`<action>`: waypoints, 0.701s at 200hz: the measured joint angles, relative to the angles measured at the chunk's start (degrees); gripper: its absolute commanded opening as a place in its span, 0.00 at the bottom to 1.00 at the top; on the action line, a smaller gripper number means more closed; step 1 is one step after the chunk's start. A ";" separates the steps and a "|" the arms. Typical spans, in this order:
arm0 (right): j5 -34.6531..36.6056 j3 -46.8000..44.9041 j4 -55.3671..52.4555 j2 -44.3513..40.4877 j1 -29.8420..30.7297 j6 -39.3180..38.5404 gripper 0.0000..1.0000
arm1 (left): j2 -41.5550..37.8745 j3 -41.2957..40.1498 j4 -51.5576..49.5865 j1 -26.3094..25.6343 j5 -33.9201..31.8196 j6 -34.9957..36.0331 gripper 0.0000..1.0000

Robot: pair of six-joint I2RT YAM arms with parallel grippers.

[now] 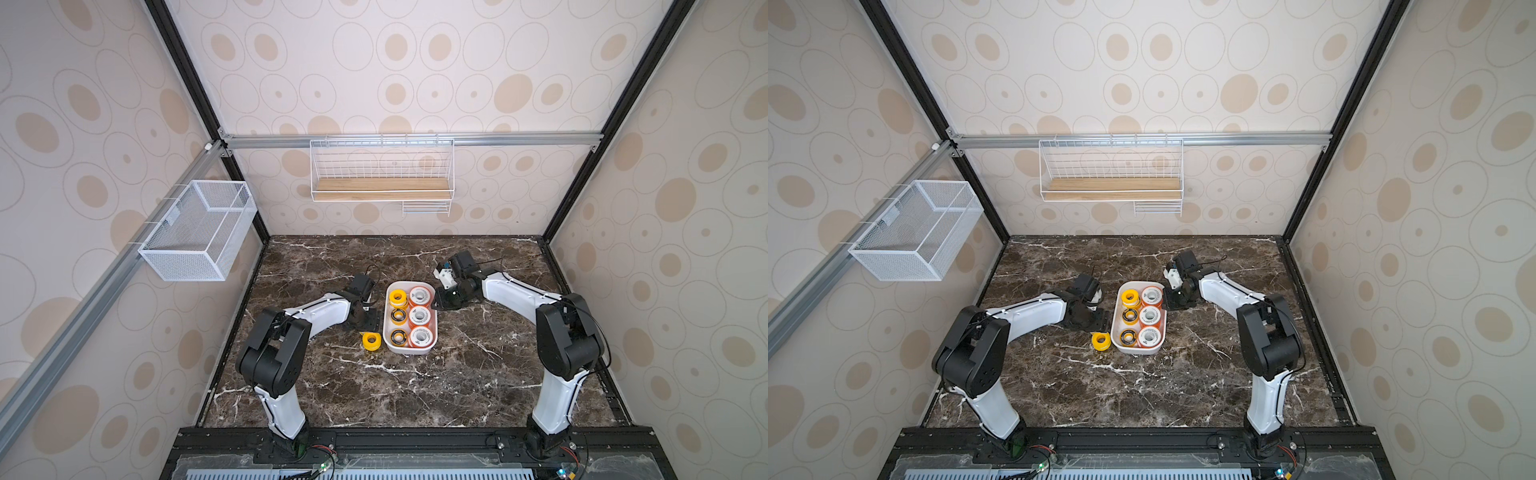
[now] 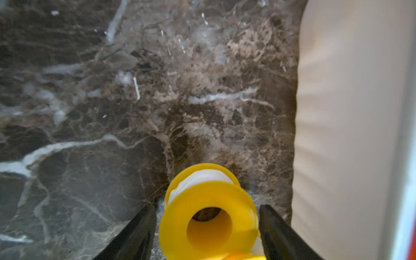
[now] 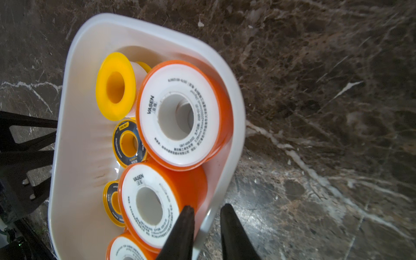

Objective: Put the sealing tape into the storage box
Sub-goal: Pick up the sealing tape at the center of the board.

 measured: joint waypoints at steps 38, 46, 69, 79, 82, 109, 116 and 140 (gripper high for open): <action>-0.26 0.00 0.00 0.00 0.00 -0.02 0.25 | 0.50 0.22 0.04 0.00 -0.98 0.17 0.71; -0.37 0.00 -0.02 0.00 -0.02 -0.07 0.26 | 0.50 0.22 0.07 0.00 -1.18 0.20 0.68; -0.98 0.00 0.00 0.02 -0.02 -0.22 0.26 | 0.48 0.22 0.09 0.00 -1.86 0.22 0.64; -1.31 0.00 0.00 0.02 -0.02 -0.28 0.26 | 0.35 0.22 0.11 0.00 -2.25 0.22 0.63; -1.42 0.00 -0.02 0.02 -0.02 -0.31 0.26 | 0.26 0.22 0.09 0.00 -2.34 0.22 0.63; -1.86 0.00 -0.02 0.02 -0.07 -0.42 0.27 | -0.66 0.22 0.11 0.00 -3.26 0.22 0.62; -1.92 0.00 -0.02 0.02 -0.07 -0.44 0.27 | -0.94 0.22 0.11 0.00 -3.52 0.22 0.62; -2.56 0.00 -0.07 0.02 -0.07 -0.70 0.27 | -1.86 0.22 0.04 0.00 -4.20 0.20 0.62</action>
